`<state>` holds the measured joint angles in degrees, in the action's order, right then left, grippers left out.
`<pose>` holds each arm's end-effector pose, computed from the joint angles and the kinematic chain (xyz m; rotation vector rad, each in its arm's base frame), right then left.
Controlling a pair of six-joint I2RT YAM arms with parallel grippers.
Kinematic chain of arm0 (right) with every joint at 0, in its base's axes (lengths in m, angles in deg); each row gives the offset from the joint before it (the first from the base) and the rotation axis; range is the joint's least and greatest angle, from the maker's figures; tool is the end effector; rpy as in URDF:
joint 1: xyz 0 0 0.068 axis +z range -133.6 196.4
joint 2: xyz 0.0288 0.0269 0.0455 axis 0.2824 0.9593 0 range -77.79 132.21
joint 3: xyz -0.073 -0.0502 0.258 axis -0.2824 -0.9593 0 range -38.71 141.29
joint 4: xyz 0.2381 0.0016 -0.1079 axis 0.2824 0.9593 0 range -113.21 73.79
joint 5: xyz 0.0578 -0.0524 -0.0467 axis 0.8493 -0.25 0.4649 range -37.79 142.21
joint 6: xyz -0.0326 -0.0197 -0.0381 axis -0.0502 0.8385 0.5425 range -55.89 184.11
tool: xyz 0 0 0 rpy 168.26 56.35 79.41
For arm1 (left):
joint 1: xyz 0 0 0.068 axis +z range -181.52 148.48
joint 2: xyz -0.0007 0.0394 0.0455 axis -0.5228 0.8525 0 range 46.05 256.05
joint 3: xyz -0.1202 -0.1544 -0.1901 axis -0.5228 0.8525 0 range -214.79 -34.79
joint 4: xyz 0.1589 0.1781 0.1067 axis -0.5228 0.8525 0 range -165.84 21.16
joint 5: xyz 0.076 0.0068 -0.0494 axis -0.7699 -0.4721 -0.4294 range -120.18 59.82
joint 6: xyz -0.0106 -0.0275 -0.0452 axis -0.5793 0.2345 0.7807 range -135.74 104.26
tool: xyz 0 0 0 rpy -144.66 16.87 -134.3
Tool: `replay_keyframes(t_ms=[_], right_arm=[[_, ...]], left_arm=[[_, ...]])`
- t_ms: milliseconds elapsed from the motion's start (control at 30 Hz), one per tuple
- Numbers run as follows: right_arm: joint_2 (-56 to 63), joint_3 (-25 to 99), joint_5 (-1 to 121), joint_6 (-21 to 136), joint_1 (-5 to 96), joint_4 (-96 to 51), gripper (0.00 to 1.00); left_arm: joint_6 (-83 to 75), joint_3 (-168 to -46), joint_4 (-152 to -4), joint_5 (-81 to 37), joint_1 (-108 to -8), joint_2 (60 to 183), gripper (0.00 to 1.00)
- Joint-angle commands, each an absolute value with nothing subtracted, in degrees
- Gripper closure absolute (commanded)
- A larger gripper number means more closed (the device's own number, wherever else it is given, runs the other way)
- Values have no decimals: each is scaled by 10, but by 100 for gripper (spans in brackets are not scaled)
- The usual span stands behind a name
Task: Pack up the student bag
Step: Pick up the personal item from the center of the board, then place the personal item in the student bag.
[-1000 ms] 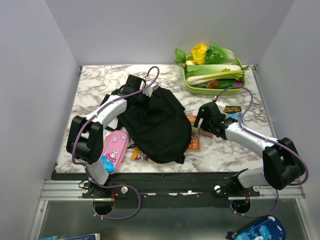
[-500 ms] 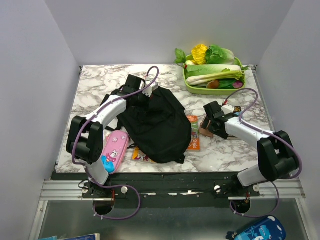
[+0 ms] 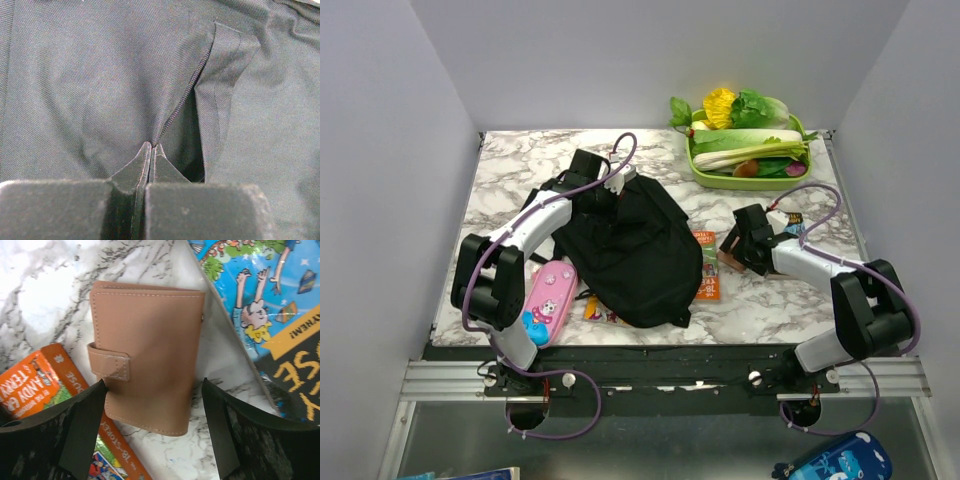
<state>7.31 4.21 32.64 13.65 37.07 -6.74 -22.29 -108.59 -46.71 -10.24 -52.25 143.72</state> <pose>0.2617 0.0860 0.1646 0.7607 2.3887 0.0574 0.3400 -0.1417 0.2451 0.7302 2.3868 -0.5377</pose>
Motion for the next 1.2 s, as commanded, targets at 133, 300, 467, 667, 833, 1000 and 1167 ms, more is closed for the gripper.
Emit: replay_keyframes(t_ms=[133, 300, 467, 667, 833, 1000, 1167], right_arm=[[85, 22, 346, 102, 371, -116, 25], [71, 22, 335, 123, 372, -114, 52], [18, 9, 316, 158, 372, -114, 74], [-57, 16, 314, 207, 376, -104, 99], [-115, 46, 343, 259, 401, -103, 99], [-131, 107, 436, 288, 444, -132, 100], [-63, 151, 669, 286, 463, -199, 99]], left_arm=[[-217, -1112, -425, -94, -520, 1412, 100], [-216, -1120, -420, -101, -521, 1417, 100], [-215, -1120, -422, -104, -522, 1424, 100], [-211, -1122, -424, -107, -523, 1428, 100], [-204, -1118, -429, -106, -523, 1434, 100], [-192, -1113, -438, -101, -523, 1436, 100], [-190, -1108, -437, -92, -523, 1433, 100]])
